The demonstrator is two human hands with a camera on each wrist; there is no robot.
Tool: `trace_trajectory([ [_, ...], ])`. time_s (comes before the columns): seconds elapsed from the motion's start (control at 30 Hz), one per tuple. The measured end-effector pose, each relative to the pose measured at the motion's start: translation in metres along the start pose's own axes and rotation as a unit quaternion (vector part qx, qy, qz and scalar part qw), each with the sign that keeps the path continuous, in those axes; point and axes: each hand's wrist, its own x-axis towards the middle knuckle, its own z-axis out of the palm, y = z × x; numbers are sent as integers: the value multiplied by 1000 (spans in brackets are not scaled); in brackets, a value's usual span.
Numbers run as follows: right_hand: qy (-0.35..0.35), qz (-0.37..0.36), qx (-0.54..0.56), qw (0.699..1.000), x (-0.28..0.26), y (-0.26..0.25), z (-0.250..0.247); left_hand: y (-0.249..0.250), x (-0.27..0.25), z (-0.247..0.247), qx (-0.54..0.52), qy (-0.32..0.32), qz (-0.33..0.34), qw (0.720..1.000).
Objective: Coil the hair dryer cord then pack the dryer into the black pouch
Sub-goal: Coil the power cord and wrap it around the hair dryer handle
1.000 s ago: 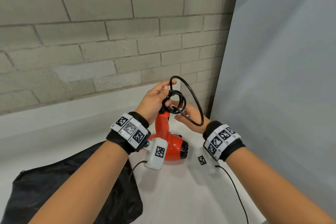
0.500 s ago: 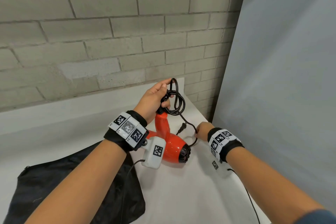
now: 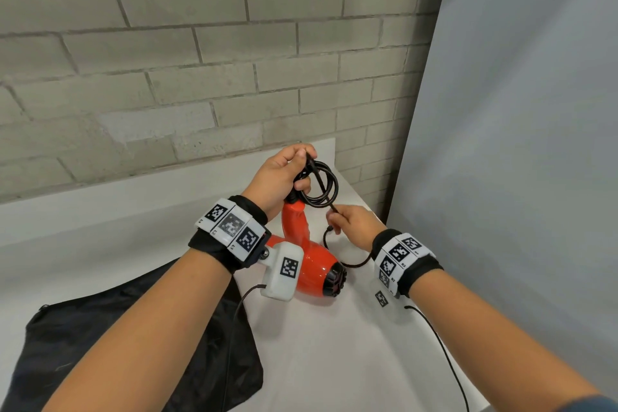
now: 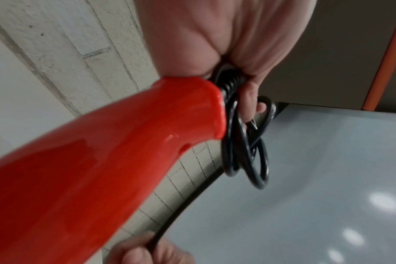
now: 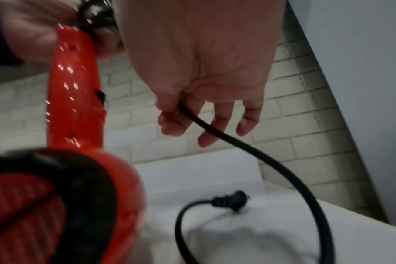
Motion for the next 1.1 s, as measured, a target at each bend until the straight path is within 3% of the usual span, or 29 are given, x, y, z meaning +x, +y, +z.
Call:
trace_trajectory([
  [0.1,-6,15,14,1000,-2,8,-1,0,-1,0,13,-11,-7,1000],
  [0.23,22,-86,77,993,-12,-10,-11,1,1,2,12,-4,-6,1000],
  [0.3,40,-102,102,989,-14,-18,-14,1,1,2,14,0,-5,1000],
  [0.5,116,-60,121,984,-8,-16,-22,2,-3,8,36,6,-1,999],
  [0.7,238,-30,219,946,-2,-24,-36,1,-4,11,91,-15,-22,996],
  [0.83,288,-57,248,923,-3,-35,-52,3,-5,9,143,-48,-17,988],
  [1.1,312,-149,259,902,-18,-84,-71,9,-4,12,232,-98,-63,966],
])
